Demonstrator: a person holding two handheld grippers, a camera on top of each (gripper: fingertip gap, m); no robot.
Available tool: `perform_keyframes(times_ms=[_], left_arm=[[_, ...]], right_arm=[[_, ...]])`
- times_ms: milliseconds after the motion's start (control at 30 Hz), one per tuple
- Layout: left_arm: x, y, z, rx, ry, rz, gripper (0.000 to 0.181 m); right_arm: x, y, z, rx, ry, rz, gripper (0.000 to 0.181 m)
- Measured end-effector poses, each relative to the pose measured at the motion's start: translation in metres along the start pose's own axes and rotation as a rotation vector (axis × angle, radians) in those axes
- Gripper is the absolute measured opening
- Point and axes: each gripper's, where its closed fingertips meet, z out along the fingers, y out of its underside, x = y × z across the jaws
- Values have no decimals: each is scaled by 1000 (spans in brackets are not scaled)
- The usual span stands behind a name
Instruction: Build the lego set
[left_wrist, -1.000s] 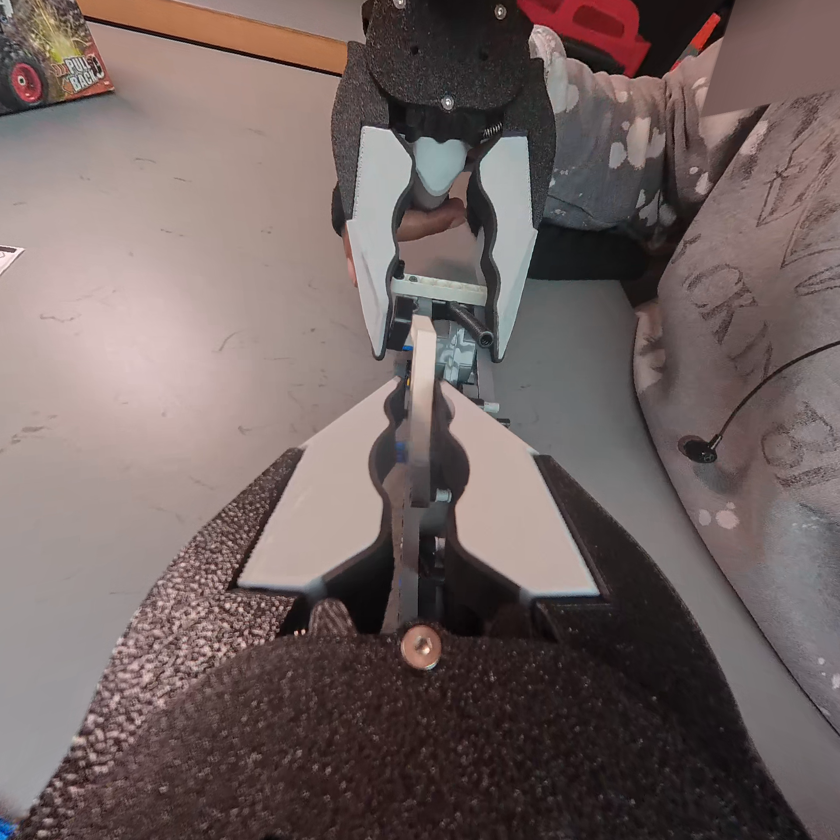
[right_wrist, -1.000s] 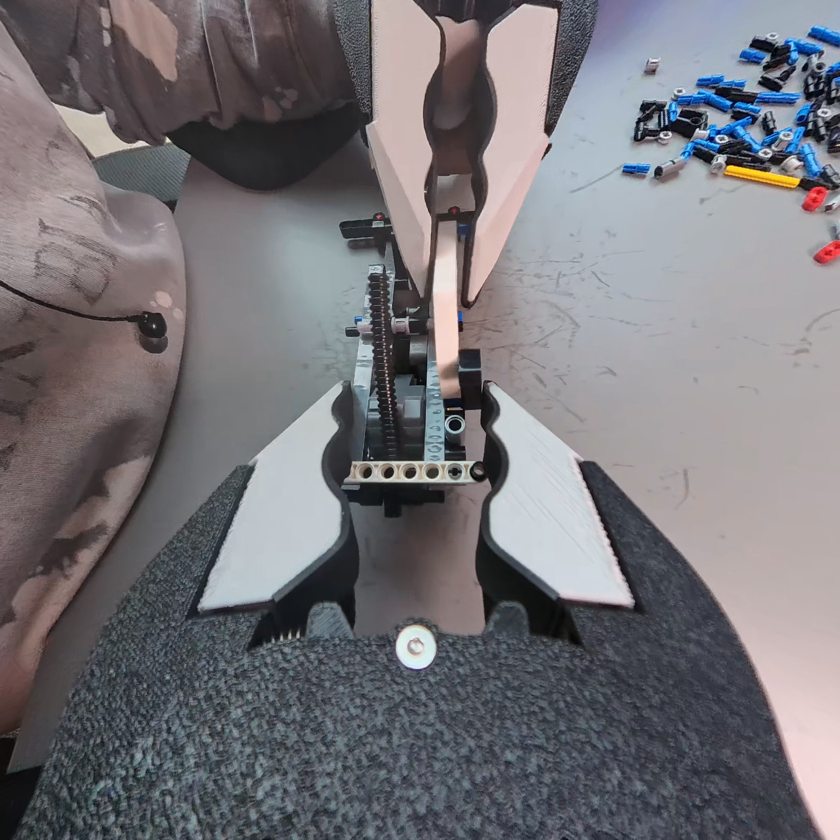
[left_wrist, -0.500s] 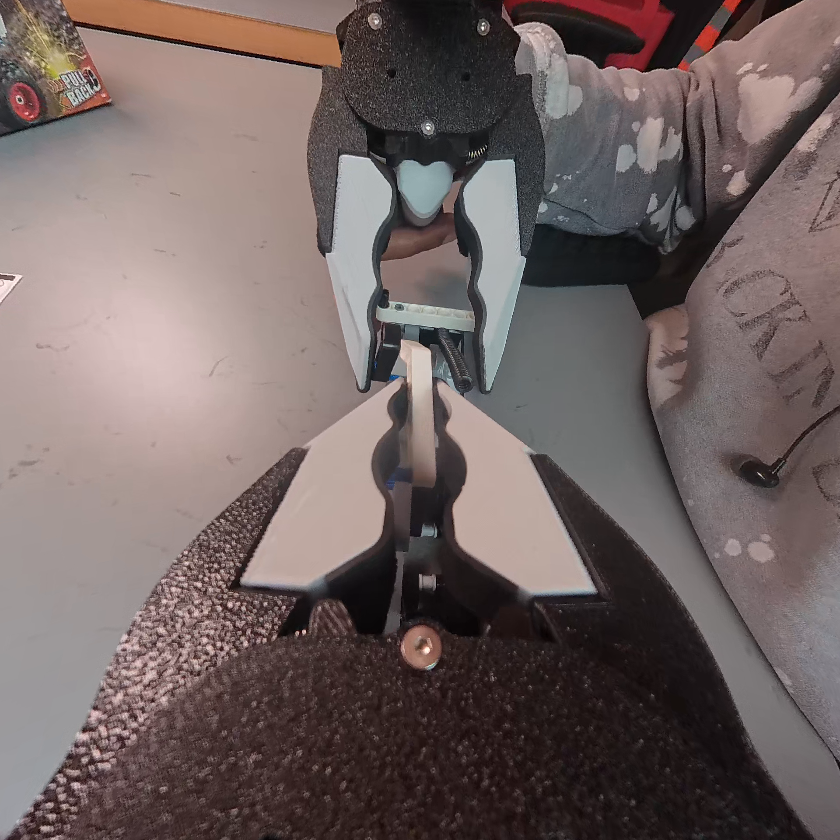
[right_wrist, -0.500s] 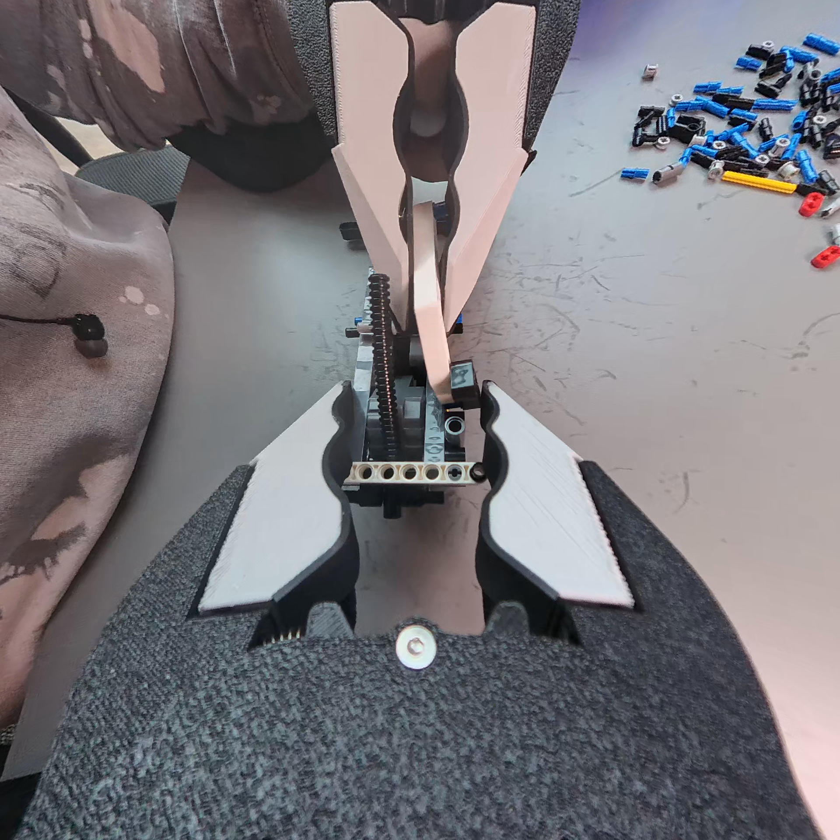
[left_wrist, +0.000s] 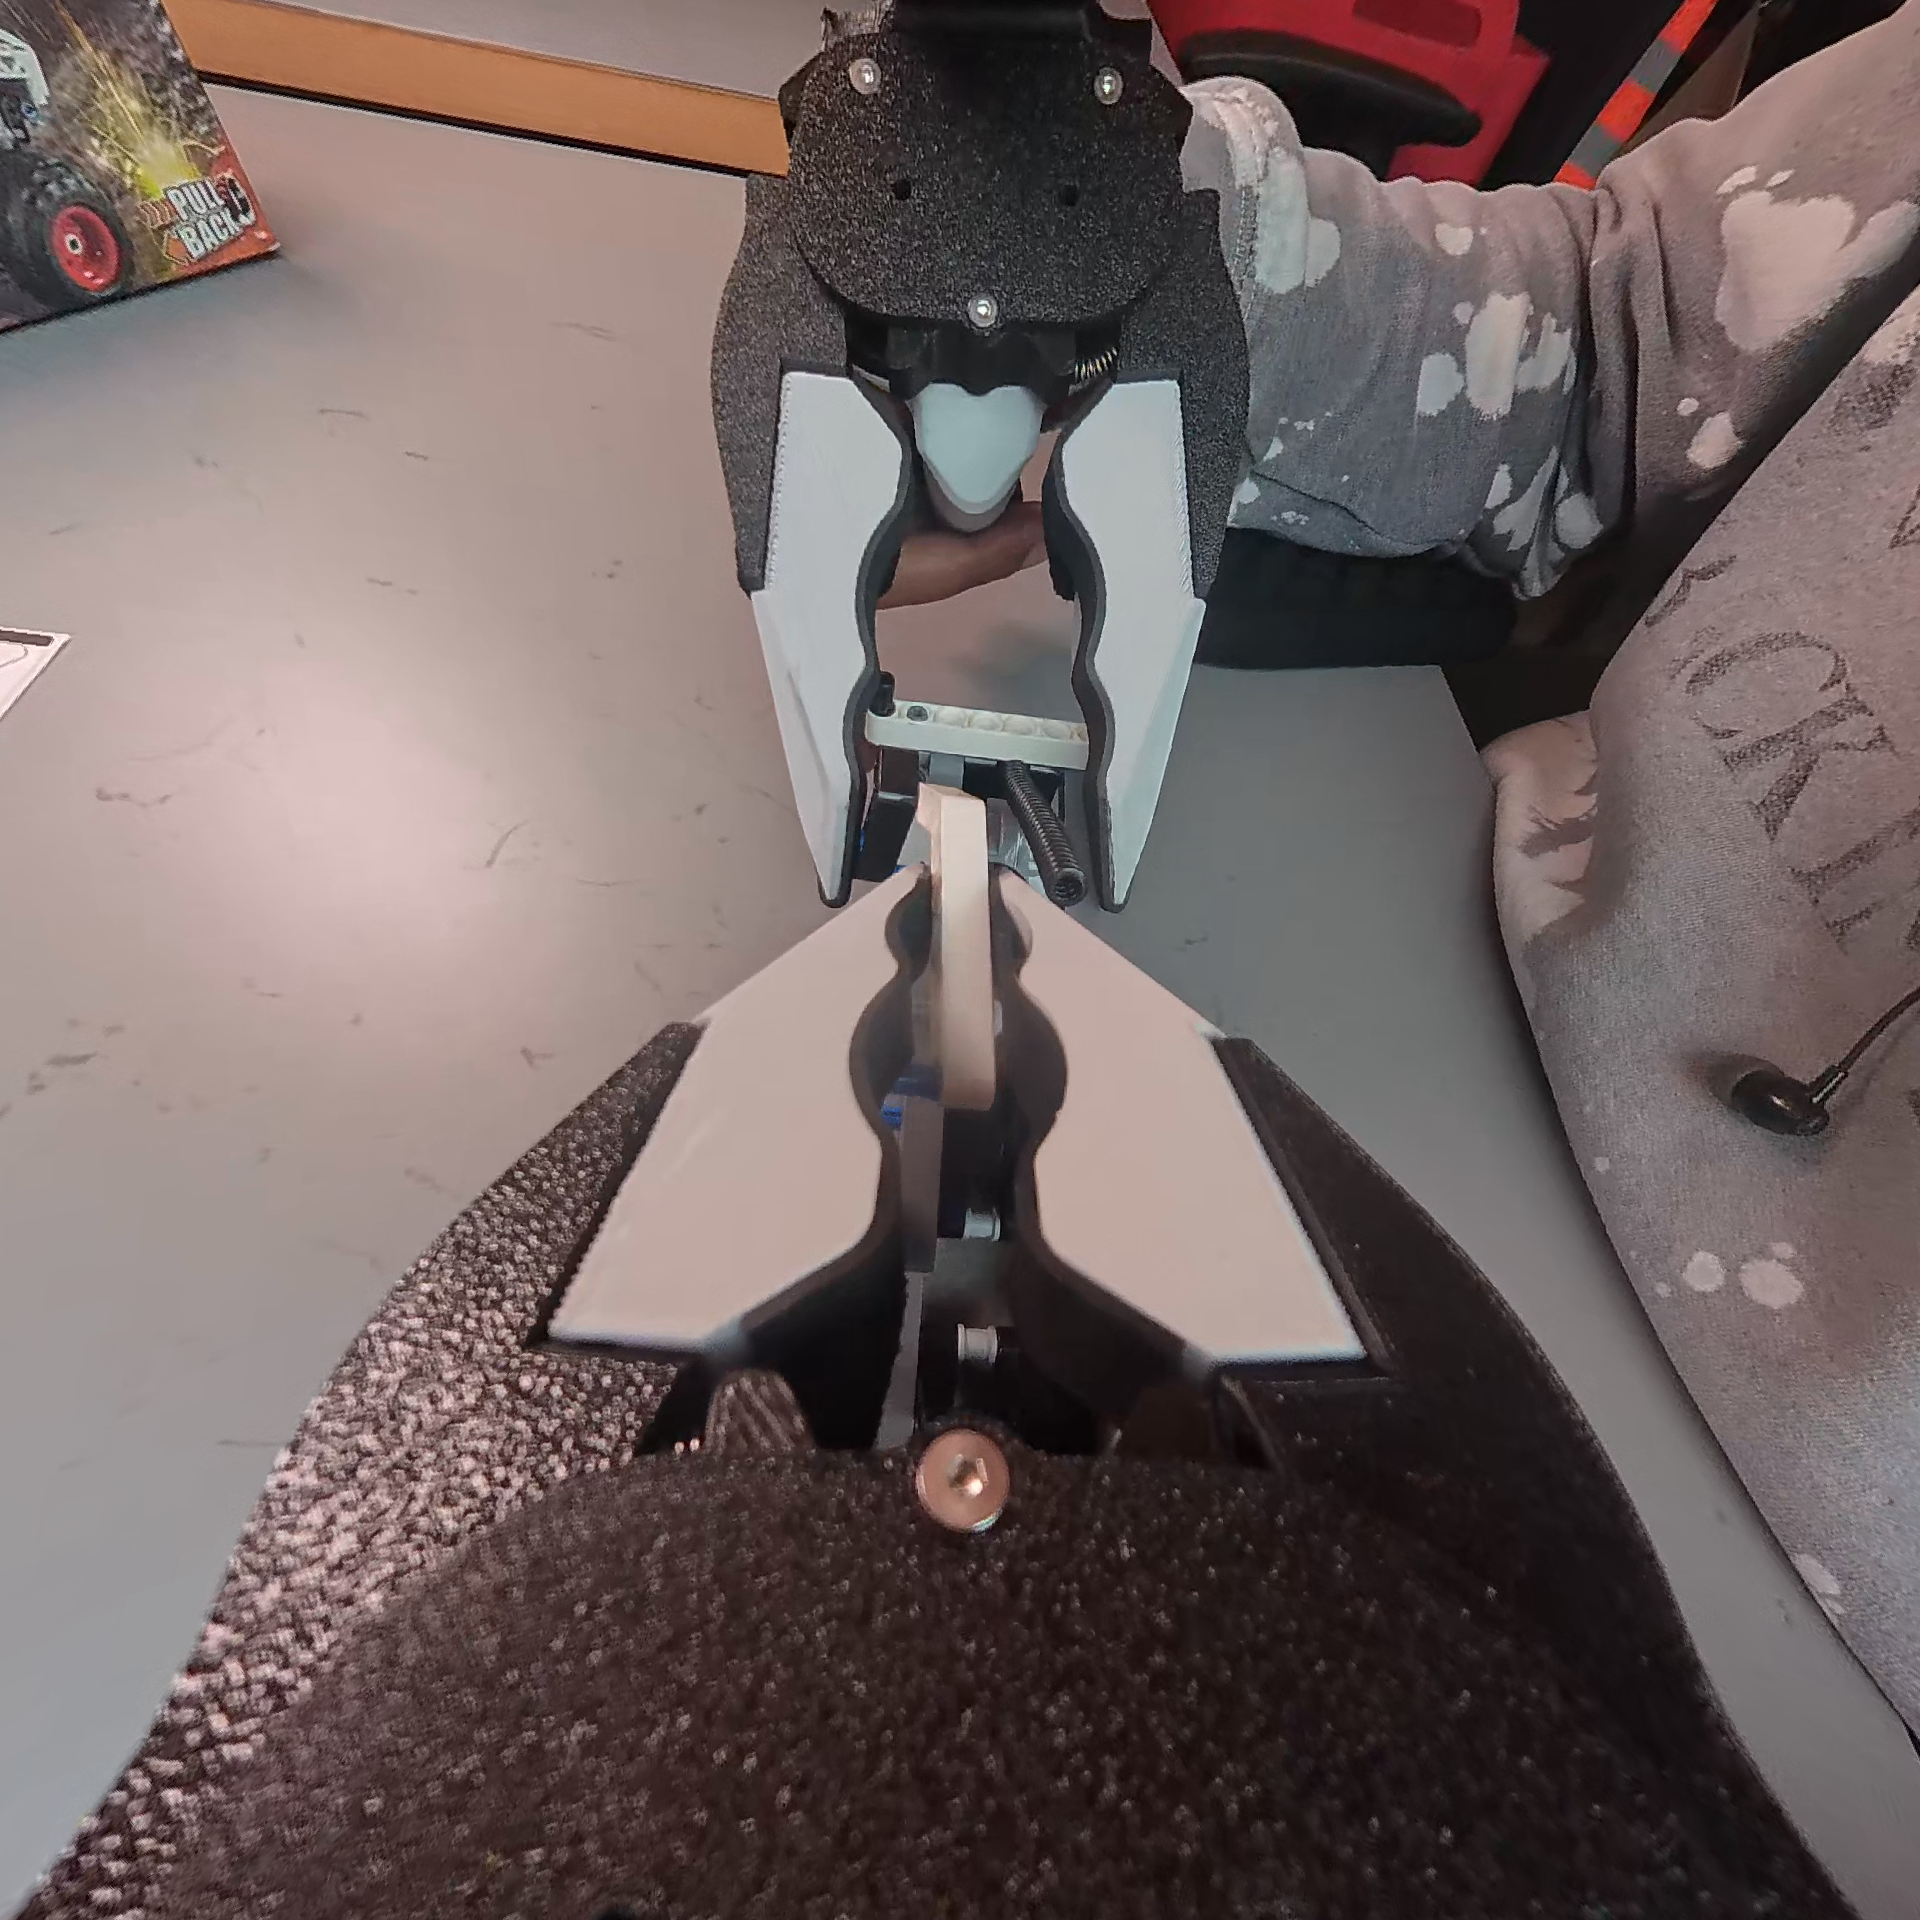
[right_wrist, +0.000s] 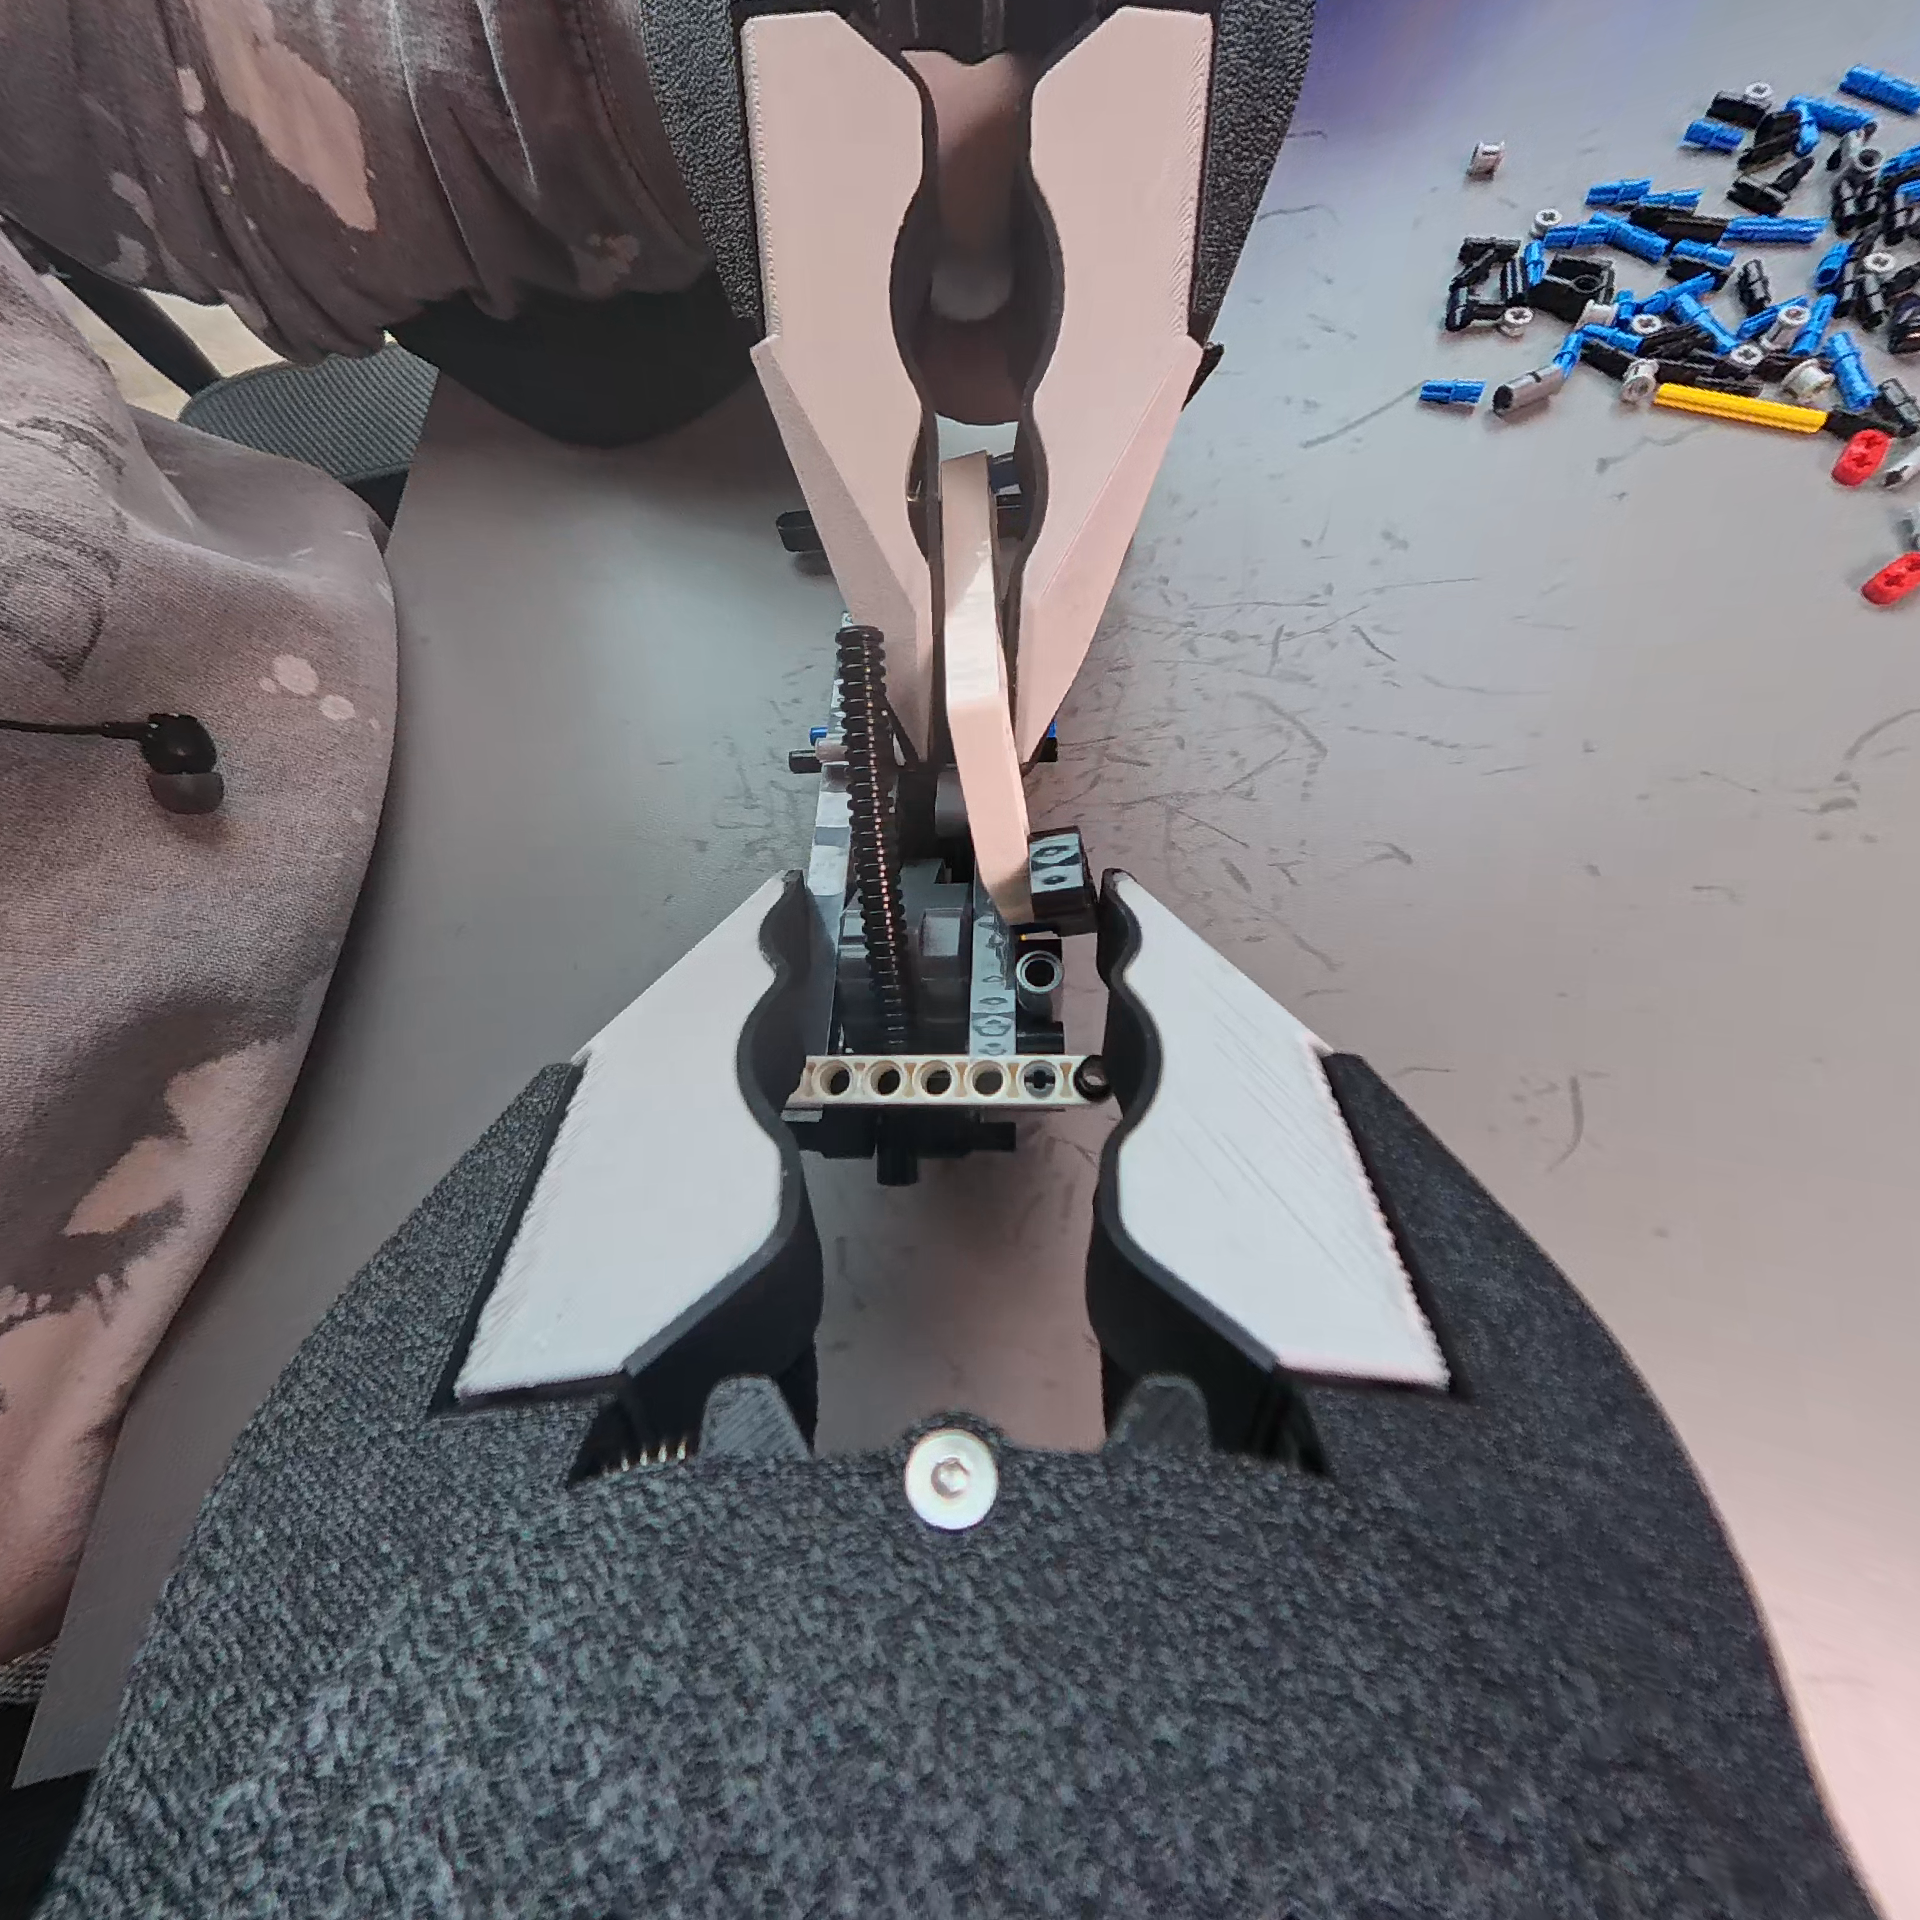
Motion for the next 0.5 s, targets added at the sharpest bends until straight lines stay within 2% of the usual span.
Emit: perform_keyframes(times_ms=[500], left_arm=[[0,0,0,1,-6,9,9]], right_arm=[[0,0,0,9,-6,4,55]])
